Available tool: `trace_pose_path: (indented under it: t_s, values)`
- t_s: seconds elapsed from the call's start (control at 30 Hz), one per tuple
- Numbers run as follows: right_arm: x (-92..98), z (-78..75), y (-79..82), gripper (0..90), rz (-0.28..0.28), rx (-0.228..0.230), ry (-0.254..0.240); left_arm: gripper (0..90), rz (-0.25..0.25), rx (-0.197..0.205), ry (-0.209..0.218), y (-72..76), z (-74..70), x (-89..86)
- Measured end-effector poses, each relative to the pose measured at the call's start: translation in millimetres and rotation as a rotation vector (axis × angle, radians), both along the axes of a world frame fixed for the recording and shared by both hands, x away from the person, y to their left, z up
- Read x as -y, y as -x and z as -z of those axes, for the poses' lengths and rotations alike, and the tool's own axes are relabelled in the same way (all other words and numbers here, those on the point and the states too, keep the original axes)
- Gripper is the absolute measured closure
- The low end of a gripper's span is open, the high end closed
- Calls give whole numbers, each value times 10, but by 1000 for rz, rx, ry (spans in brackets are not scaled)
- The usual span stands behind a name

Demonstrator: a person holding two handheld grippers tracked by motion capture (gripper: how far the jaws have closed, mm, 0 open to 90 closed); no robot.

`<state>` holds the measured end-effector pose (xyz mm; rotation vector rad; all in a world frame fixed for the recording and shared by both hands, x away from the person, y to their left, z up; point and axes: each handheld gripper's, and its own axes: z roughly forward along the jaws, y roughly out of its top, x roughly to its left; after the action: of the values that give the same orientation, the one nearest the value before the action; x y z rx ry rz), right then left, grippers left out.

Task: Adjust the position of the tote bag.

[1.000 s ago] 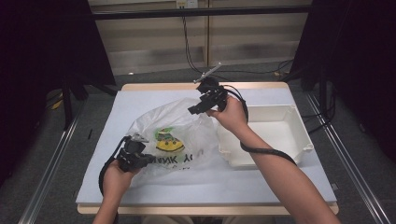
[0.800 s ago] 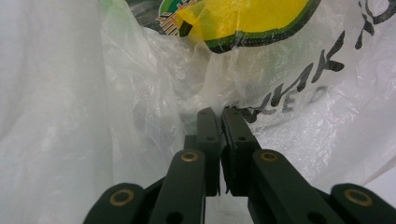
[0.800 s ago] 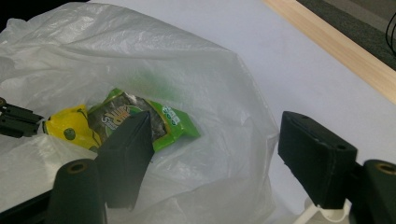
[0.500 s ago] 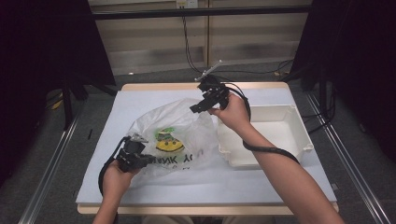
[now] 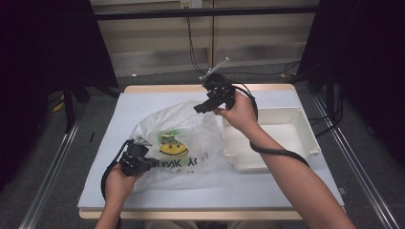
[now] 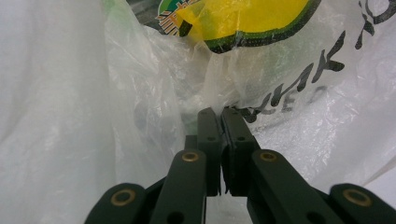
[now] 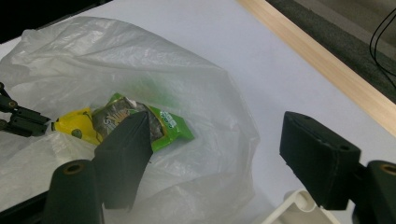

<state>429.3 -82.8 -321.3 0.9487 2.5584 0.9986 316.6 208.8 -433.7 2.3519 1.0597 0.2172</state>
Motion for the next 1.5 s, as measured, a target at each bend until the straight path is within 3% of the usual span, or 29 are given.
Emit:
trace_pose_path:
  t_s: [0.3, 0.53, 0.67, 0.73, 1.17, 1.5]
  values:
    - [-91, 11, 50, 265, -46, -6, 4, 873, 0, 3, 0, 2, -6, 1]
    - [-200, 90, 105, 432, -122, -73, -62, 872, -2, 3, 5, 2, -8, 2]
    - [-268, 171, 181, 480, -165, -90, -57, 872, -14, 10, 11, 4, -13, -11]
    - [-274, 221, 225, 493, -172, -81, -30, 872, -11, 13, 11, 4, -24, -25]
    - [102, 628, 387, 578, -174, -122, -9, 868, -32, 27, 21, 4, -38, -26]
    - [265, 736, 430, 600, -161, -129, 11, 832, -57, 24, 25, -11, -52, -74]
